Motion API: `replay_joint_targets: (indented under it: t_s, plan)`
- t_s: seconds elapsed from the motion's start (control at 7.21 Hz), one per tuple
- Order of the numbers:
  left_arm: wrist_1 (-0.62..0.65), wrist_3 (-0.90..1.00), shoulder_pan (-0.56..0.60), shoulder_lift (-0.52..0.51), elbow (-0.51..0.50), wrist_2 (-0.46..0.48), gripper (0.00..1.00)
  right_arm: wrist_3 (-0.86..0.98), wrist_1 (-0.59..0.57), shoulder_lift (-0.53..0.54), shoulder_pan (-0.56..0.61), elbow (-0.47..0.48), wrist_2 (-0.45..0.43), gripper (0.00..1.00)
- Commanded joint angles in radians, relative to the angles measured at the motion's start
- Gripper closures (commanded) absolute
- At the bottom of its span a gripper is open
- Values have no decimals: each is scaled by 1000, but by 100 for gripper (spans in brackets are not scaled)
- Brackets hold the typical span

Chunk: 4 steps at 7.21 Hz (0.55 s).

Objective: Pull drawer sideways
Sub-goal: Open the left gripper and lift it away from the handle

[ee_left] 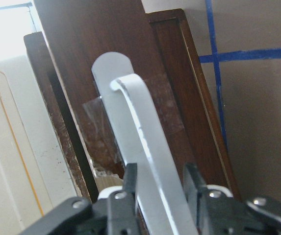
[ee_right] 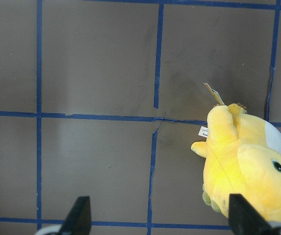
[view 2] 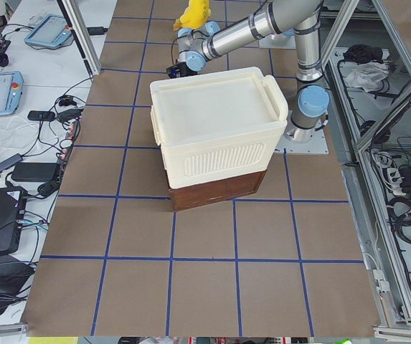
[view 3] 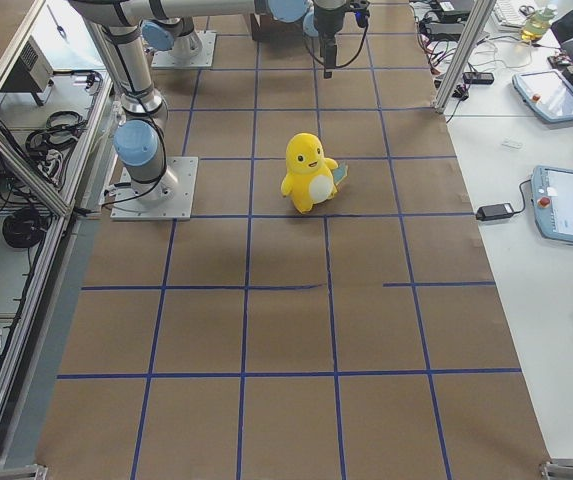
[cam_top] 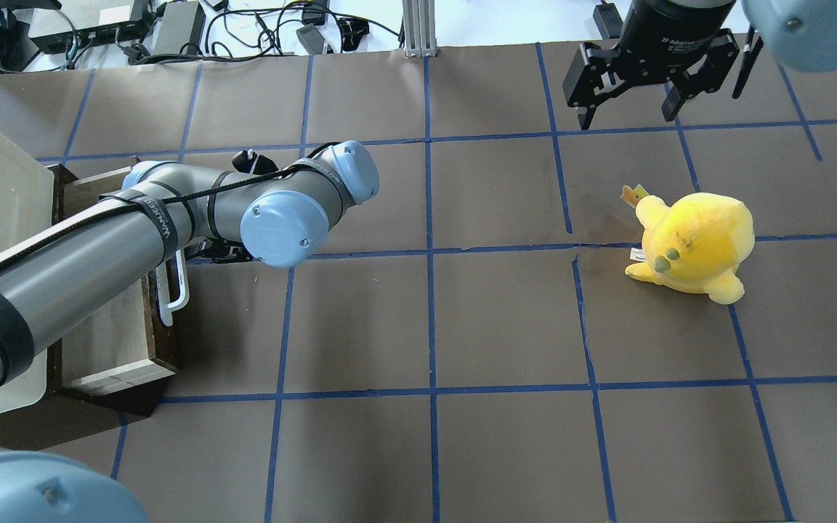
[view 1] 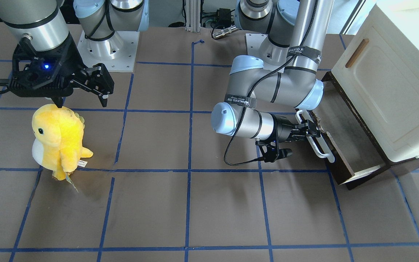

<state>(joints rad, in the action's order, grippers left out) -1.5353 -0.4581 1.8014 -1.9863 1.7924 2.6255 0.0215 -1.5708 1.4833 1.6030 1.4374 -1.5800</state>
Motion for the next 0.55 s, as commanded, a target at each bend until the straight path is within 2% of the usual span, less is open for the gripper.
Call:
replay_joint_targets:
  t_s: [0.0, 0.28, 0.42]
  plan:
    - [6, 22, 24, 13, -21, -83, 39, 0, 0, 0, 0, 0, 0, 0]
    - [6, 47, 111, 44, -97, -221, 39, 0, 0, 0, 0, 0, 0, 0]
    - [6, 58, 131, 64, -116, -381, 39, 0, 0, 0, 0, 0, 0, 0]
